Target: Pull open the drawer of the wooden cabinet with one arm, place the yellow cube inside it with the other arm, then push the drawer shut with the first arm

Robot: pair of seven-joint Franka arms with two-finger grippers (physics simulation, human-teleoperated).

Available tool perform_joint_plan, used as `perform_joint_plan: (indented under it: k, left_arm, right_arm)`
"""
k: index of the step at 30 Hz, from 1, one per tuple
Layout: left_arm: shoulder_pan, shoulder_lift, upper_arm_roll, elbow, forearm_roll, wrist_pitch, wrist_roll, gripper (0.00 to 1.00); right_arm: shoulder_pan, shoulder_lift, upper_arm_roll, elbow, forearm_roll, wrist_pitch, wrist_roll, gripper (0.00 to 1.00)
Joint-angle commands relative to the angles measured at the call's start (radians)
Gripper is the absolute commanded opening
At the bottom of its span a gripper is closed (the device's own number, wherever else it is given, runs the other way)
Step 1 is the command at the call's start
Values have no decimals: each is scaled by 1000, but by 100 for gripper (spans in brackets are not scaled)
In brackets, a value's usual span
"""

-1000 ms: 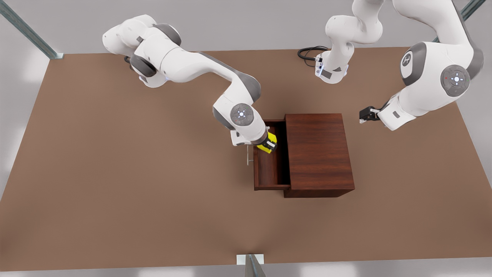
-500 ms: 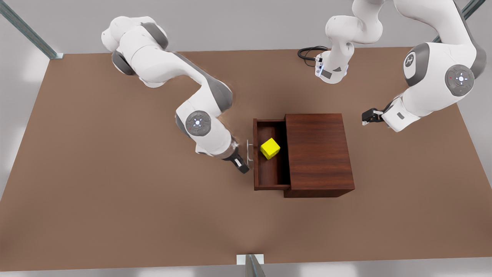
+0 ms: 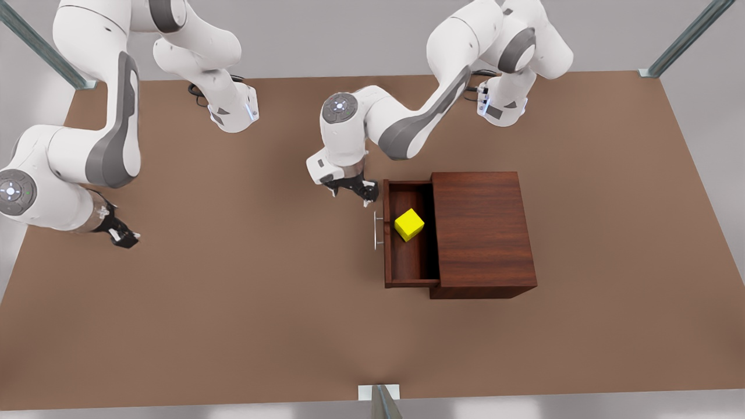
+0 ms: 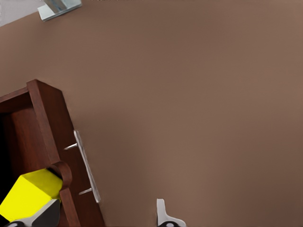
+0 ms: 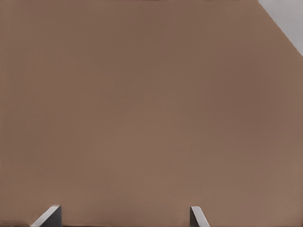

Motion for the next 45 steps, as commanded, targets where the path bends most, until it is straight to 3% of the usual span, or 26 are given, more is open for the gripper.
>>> perform_joint_plan:
  k: [1,5,7,10,23,45]
  left_arm:
    - [-10,44,5,5,15,282,-798,100]
    - [-10,105,14,5,35,375,-816,100]
    - [-9,131,35,3,37,406,-807,100]
    - [-7,157,49,-3,38,415,-792,100]
    - [20,168,58,-79,61,374,-697,100]
    - [60,159,113,-92,104,87,-540,100]
  right_arm:
    - [4,0,-7,29,61,-5,-845,100]
    - [3,8,0,32,59,-6,-836,100]
    - [-306,11,339,36,32,-12,-816,100]
    - [-204,31,260,45,24,-14,-799,100]
    - [-203,42,262,45,17,-28,-800,100]
    - [-201,49,268,45,17,-28,-799,100]
